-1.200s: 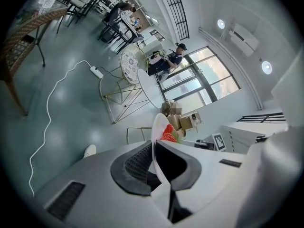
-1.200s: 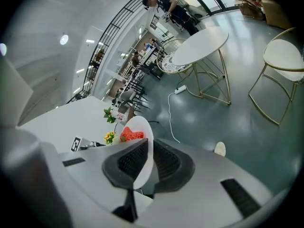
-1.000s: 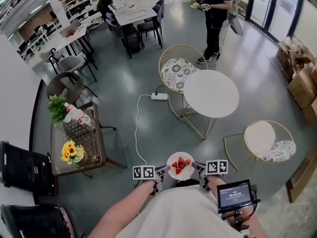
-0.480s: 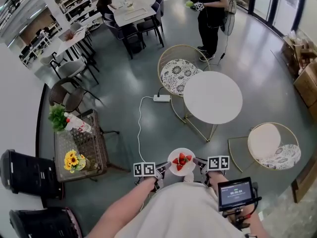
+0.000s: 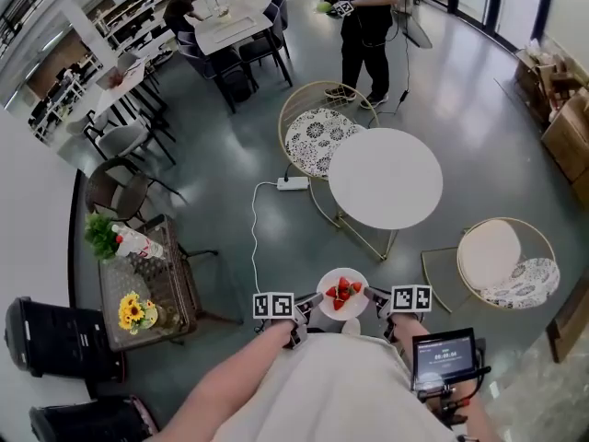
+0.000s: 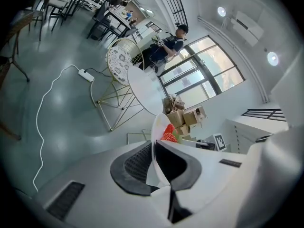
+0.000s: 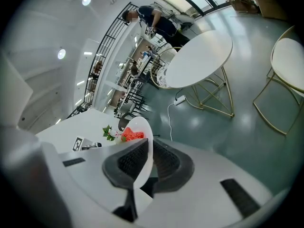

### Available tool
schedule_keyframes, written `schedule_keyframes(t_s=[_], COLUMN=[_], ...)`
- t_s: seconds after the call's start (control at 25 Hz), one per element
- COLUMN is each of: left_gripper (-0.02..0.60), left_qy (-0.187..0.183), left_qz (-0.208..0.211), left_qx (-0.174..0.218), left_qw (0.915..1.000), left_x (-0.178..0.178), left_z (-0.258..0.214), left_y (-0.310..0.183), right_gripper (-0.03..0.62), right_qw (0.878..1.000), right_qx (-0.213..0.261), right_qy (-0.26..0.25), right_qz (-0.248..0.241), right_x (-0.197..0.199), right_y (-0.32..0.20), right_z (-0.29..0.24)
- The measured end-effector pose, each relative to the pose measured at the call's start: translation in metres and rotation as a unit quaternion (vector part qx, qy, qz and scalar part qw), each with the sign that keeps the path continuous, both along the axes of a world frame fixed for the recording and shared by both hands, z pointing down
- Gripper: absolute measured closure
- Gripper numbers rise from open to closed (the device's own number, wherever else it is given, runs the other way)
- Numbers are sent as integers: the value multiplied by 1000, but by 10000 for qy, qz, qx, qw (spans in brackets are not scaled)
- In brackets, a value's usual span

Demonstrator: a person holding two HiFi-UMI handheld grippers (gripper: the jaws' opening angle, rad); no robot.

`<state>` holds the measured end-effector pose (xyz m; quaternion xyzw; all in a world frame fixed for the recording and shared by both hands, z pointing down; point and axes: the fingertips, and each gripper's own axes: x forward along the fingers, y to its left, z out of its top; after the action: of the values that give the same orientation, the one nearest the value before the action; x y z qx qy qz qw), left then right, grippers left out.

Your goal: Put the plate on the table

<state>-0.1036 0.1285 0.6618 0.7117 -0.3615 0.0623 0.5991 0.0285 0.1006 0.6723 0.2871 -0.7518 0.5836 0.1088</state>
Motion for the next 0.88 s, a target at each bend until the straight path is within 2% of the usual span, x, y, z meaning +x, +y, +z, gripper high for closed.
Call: schedule_keyframes(t_s=[0.28,0.44,0.88], left_gripper=[561,561,561], left_qy=[-10,-2,44], left_qz=[472,648,783], left_qx=[-43,-183,-256], left_qw=[9989,9977,9966], left_x=[23,29,-3], left_z=[9,15,26], left_y=[-10,-11,-76], right_gripper=[563,563,563], right_qw=[9984,9972,9961], right_qx=[-174,-320,-447], right_qy=[-23,42,135], right_qz=[530,676,743], right_x=[26,32,0], right_y=[7,8,-51], right_z=[10,17,23])
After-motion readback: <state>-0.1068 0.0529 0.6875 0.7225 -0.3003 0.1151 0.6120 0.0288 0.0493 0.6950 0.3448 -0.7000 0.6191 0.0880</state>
